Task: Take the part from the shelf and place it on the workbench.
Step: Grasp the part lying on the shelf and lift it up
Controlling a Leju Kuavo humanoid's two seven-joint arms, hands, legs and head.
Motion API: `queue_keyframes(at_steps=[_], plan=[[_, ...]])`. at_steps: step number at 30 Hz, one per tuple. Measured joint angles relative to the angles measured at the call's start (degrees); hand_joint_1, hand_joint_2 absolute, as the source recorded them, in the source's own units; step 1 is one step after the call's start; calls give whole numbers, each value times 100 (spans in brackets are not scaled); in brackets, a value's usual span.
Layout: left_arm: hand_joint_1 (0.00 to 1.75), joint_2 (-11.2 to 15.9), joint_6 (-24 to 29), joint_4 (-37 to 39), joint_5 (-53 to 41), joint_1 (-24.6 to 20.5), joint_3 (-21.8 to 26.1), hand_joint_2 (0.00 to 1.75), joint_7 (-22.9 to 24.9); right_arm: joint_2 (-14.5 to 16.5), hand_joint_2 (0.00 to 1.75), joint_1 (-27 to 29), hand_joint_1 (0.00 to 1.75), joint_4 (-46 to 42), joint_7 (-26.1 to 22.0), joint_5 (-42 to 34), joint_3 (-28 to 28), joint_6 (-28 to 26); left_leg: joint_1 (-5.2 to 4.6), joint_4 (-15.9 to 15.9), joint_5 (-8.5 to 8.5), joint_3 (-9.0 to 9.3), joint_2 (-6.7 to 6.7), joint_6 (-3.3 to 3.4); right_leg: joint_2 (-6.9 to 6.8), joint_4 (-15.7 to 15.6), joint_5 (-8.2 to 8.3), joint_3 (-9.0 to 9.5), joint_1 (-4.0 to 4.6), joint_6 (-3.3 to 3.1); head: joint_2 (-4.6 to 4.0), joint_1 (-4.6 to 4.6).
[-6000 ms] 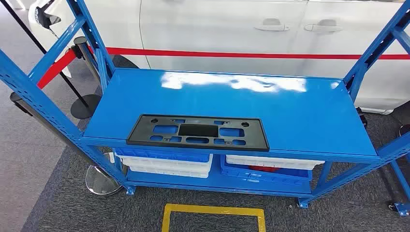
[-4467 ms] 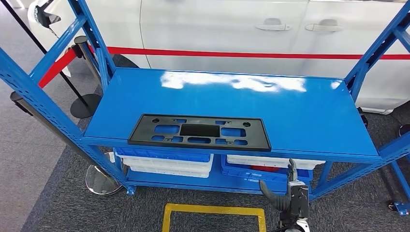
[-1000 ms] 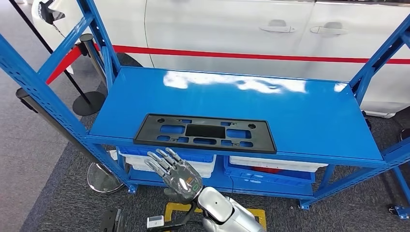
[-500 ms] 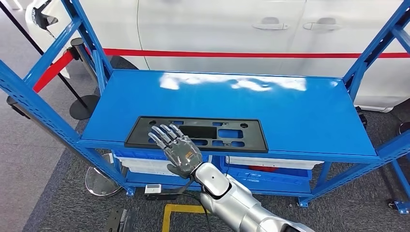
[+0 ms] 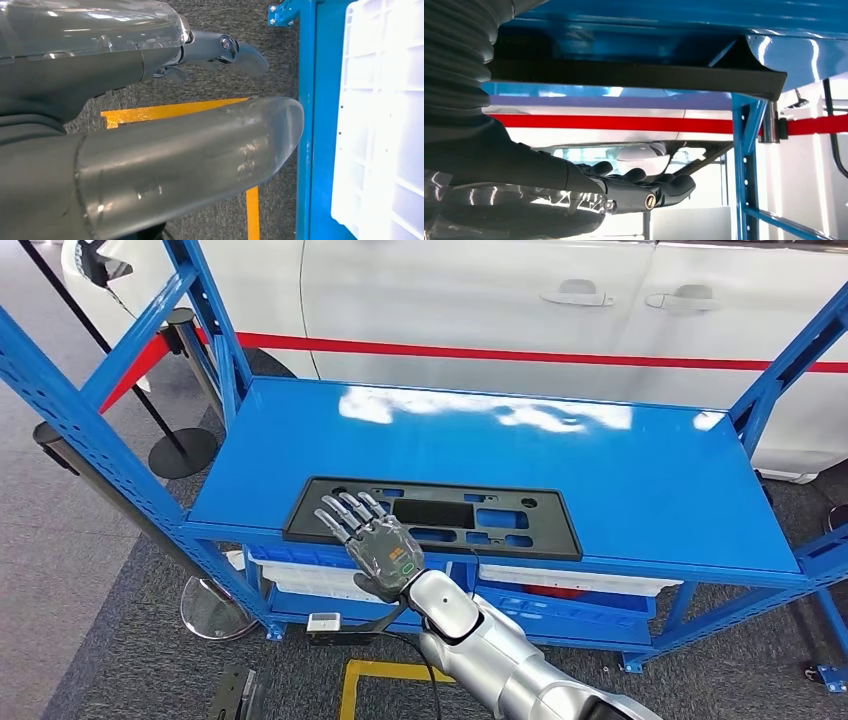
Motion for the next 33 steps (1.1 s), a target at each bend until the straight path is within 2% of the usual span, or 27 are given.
queue_keyframes(at_steps=[2,4,6,7,8,10,11,12,13,14,16,17,18,20,22,24,26,27,28,29,30,31,32,33], plan=[[0,-1,0,-1,1,-4,-7,0,0,2,175,-14,0,1,-1,1,0,-1,-18,5,-13,8,-3,-43,-2,-599,207,281,30,-54,0,-2],[0,0,0,-1,1,-4,-9,0,0,3,175,-20,0,7,5,3,-1,1,-29,-8,-14,8,-1,-104,3,-693,212,313,60,-77,0,-3],[0,1,-1,-1,0,-4,-10,0,0,3,175,-26,0,13,39,9,-8,4,-19,6,-44,5,7,-170,7,-742,238,335,36,-129,0,-3],[0,2,-2,-2,-2,-5,-11,0,0,3,175,-35,0,17,66,11,-20,8,-15,108,-119,-35,11,-199,4,-772,252,353,20,-165,0,-9],[0,3,-2,-2,-5,-6,-13,0,1,1,175,-47,0,25,96,15,-34,17,-8,326,-252,-129,13,-226,-2,-798,263,372,2,-195,0,-18],[0,7,-10,-2,-17,1,-16,0,2,-20,175,-69,0,57,160,41,-74,42,5,1020,-588,-446,14,-269,-10,-802,257,381,8,-227,0,-31],[0,12,-19,-1,-27,11,-20,0,3,-46,175,-82,0,84,208,80,-97,70,13,1342,-694,-603,15,-287,-10,-798,253,382,14,-232,0,-32],[0,21,-27,-1,-38,20,-26,0,4,-81,175,-101,0,117,268,138,-118,112,19,1503,-699,-691,15,-300,-8,-789,247,382,18,-235,0,-32],[0,32,-32,-1,-47,27,-34,0,5,-122,175,-135,0,156,343,207,-138,171,25,1465,-599,-684,16,-306,-4,-775,238,382,20,-233,0,-33],[0,45,-21,-1,-53,28,-47,0,6,-166,175,-187,5,201,435,287,-161,251,30,1202,-408,-569,18,-304,3,-752,222,383,18,-225,0,-33],[0,65,25,-2,-53,15,-77,0,7,-246,175,-340,84,308,646,431,-229,439,23,471,-85,-233,25,-275,14,-689,178,373,24,-182,0,-36],[0,70,57,-2,-38,6,-92,0,1,-297,175,-432,124,383,828,519,-276,609,12,222,-15,-117,24,-242,18,-664,164,358,32,-152,0,-32],[0,73,85,-2,-16,3,-103,0,-14,-349,175,-518,161,460,1046,612,-317,813,-3,106,-14,-65,21,-207,22,-653,161,345,39,-120,0,-28],[0,84,128,-2,47,-1,-115,0,-64,-450,175,-678,161,633,1509,812,-381,1326,-20,74,-18,-55,9,-120,22,-671,173,336,42,-47,0,-21],[0,94,142,-2,93,-10,-122,0,-106,-555,175,-784,161,774,1688,928,-461,1669,-5,1,29,-42,-15,-20,5,-603,110,329,28,23,0,-16],[0,99,142,-2,121,-13,-133,0,-120,-678,175,-852,164,896,1695,1028,-569,1846,7,-64,110,-80,-75,62,-7,-118,-201,118,16,72,0,1],[0,103,142,-2,140,2,-141,0,-122,-770,175,-927,167,998,1731,1181,-647,1998,-14,-76,194,-193,-141,91,-5,648,-618,-248,20,91,0,13],[0,104,142,-2,150,15,-145,0,-122,-808,175,-971,169,1033,1757,1258,-671,2066,-37,-76,247,-263,-164,97,-5,903,-732,-355,28,82,0,13],[0,104,142,-2,157,33,-149,0,-122,-838,175,-1020,172,1062,1781,1323,-689,2122,-66,-76,305,-330,-182,100,-4,957,-754,-344,43,49,0,14],[0,107,142,-3,164,51,-152,0,-123,-867,175,-1077,175,1089,1805,1374,-703,2179,-108,-76,371,-397,-193,103,-6,789,-699,-198,72,-14,0,15],[0,110,143,-3,172,67,-154,0,-124,-890,175,-1140,175,1113,1828,1405,-715,2236,-159,-76,440,-460,-199,110,-13,420,-598,78,119,-115,0,20],[0,102,142,-3,178,73,-157,0,-126,-913,175,-1209,175,1136,1846,1421,-734,2284,-186,-67,512,-513,-197,126,-20,-6,-513,384,190,-293,1,17],[0,79,140,-2,185,79,-162,0,-130,-934,175,-1266,175,1152,1860,1428,-762,2320,-216,-67,571,-551,-196,122,-30,-362,-472,617,259,-477,1,-29],[0,61,144,-8,203,74,-166,0,-138,-958,175,-1328,175,1163,1858,1418,-808,2334,-197,-72,620,-577,-192,106,-36,-601,-461,762,326,-628,-1,-73]])
